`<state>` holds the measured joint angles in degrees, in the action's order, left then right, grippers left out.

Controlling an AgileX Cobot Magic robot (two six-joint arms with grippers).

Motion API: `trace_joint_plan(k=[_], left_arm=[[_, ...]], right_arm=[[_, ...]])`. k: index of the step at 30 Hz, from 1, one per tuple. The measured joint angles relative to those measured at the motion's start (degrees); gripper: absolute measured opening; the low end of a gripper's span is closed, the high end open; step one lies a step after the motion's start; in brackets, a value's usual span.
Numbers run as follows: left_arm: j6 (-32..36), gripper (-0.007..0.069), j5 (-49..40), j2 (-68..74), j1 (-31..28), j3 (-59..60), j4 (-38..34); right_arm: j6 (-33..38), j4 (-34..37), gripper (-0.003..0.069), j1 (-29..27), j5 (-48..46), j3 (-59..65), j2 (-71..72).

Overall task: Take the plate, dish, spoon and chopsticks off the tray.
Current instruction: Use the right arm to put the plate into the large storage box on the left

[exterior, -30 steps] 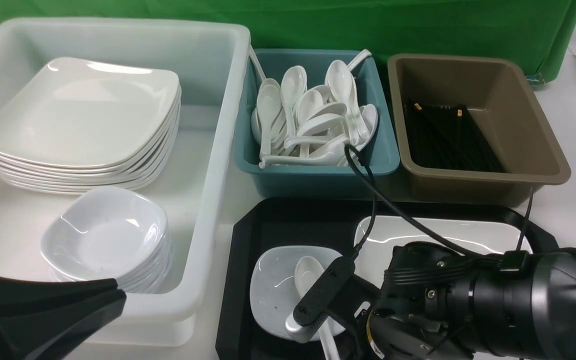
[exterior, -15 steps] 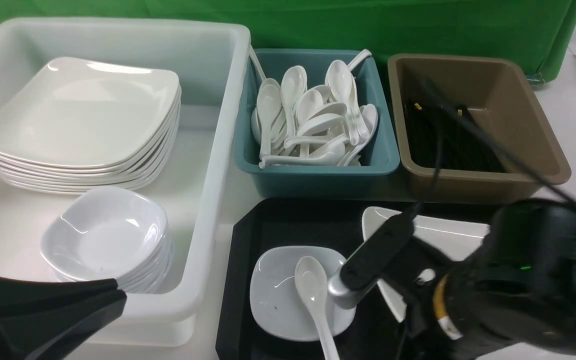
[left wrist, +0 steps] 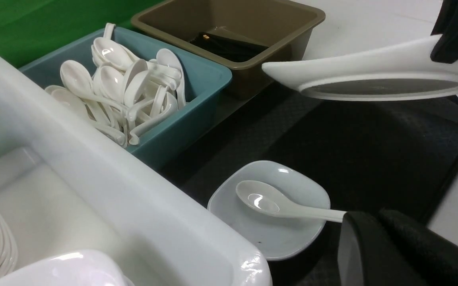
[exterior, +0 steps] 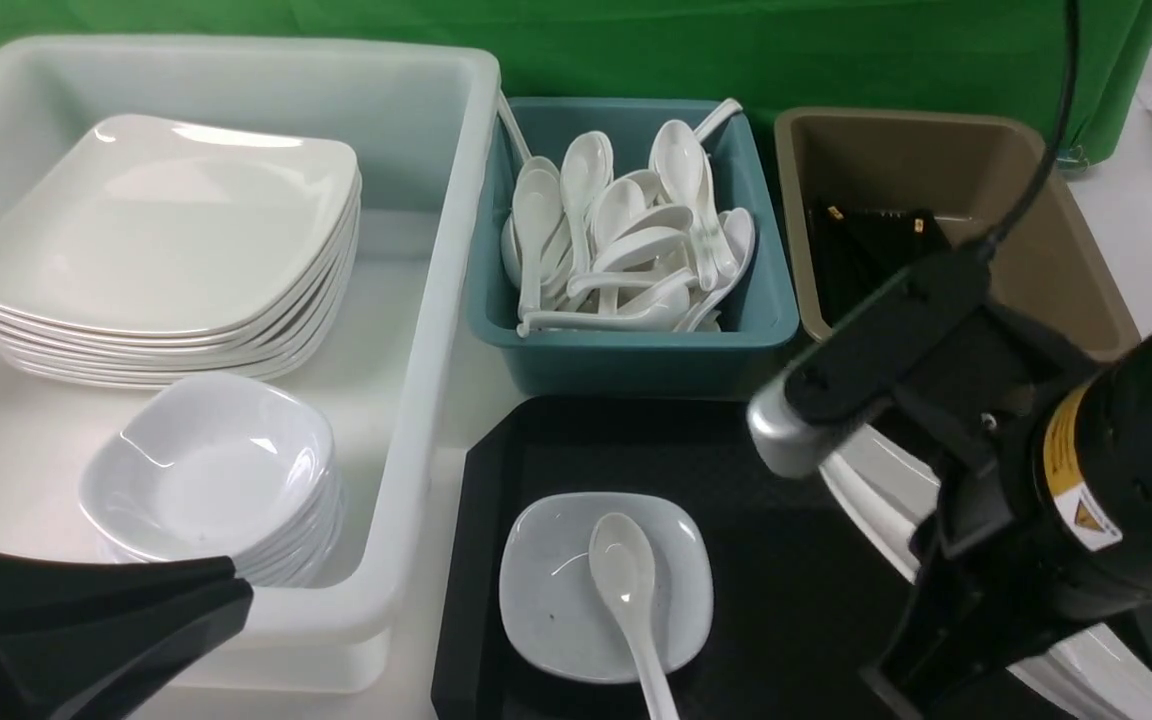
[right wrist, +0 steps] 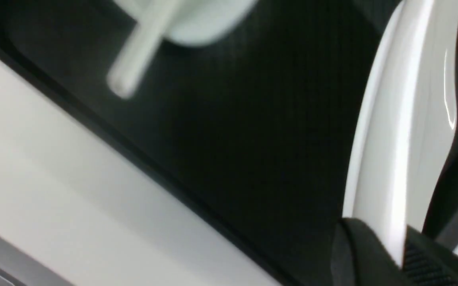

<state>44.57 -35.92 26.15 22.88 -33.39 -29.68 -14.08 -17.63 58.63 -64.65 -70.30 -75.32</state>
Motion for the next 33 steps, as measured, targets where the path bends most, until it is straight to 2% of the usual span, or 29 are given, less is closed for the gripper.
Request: trace_joint_plan(k=[13, 17, 21, 23, 25, 27, 33], left_arm=[[0.02, 0.0017, 0.00, 0.00, 0.00, 0.00, 0.06], [-3.53, 0.0017, 0.38, 0.00, 0.00, -0.45, 3.36], [-16.63, 0.0017, -1.91, -0.05, 0.00, -4.60, 16.21], [-25.61, 0.0017, -6.33, -0.10, 0.00, -7.77, 25.45], [-28.80, 0.0017, -8.51, -0.10, 0.00, -9.46, 28.93], [-35.99, 0.0017, -14.73, -0.15, 0.00, -12.83, 36.92], [-41.69, 0.0017, -22.46, -2.42, 0.00, -14.43, 43.69]], right_arm=[[-0.06, 0.07, 0.0060, 11.81, -0.17, -10.17, 0.04], [2.78, -2.29, 0.0061, 14.95, -0.20, -15.57, -0.89], [14.61, -8.03, 0.0062, 14.73, 0.13, -22.66, -3.64], [21.83, -9.11, 0.0062, 13.77, 1.98, -26.13, -5.56], [27.26, -9.31, 0.0062, 13.20, 4.10, -28.26, -7.13], [39.06, -9.06, 0.0062, 11.75, 11.07, -33.10, -11.11], [54.57, -6.63, 0.0062, 8.40, 23.24, -35.87, -18.15]])
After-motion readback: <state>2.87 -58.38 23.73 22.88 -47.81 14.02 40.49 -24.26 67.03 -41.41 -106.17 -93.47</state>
